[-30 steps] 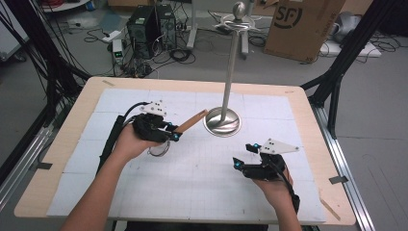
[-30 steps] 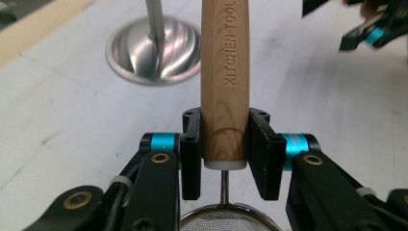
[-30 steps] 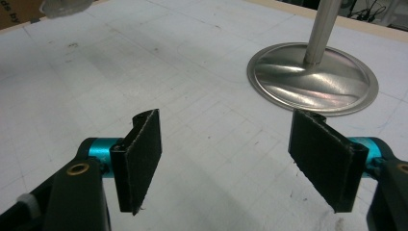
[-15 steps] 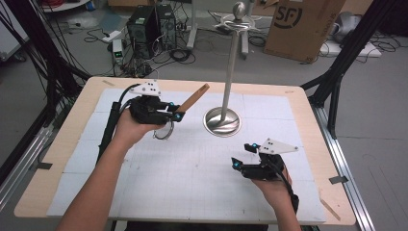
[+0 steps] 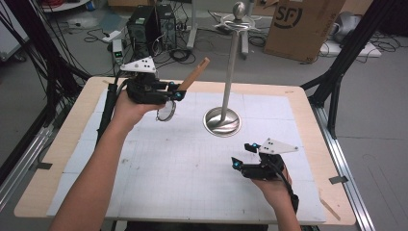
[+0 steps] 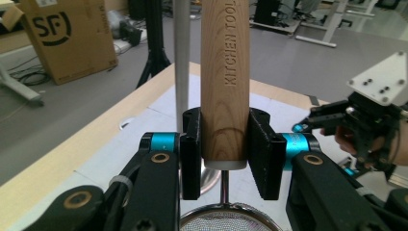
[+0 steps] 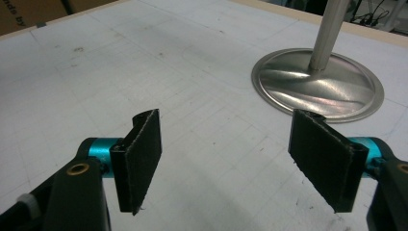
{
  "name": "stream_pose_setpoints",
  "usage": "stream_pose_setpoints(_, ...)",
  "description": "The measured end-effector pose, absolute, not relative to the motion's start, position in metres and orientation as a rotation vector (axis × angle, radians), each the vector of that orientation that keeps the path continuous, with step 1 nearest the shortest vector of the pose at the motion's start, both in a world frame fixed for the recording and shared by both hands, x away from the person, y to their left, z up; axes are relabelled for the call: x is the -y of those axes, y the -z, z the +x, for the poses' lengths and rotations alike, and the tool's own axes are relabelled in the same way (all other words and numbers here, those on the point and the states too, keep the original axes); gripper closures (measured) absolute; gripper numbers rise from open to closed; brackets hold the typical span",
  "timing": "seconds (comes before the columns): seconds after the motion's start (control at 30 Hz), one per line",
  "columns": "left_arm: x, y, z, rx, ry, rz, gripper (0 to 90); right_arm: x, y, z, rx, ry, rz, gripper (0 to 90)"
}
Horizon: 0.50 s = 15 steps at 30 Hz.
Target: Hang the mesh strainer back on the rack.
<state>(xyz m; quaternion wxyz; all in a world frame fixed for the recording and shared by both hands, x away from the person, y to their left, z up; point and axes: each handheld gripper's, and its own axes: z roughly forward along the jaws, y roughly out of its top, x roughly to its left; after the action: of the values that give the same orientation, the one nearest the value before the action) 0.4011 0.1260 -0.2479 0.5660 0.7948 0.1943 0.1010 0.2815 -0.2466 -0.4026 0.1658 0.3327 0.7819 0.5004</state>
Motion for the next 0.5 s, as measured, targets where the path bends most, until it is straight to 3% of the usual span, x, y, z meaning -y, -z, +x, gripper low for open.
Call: stream_pose_setpoints(0.5, -0.115, 0.215, 0.418, -0.428, -0.260, 1.867, 69.0, 0.244, 0.403, 0.282, -2.238, -1.423, 0.937, 26.4)
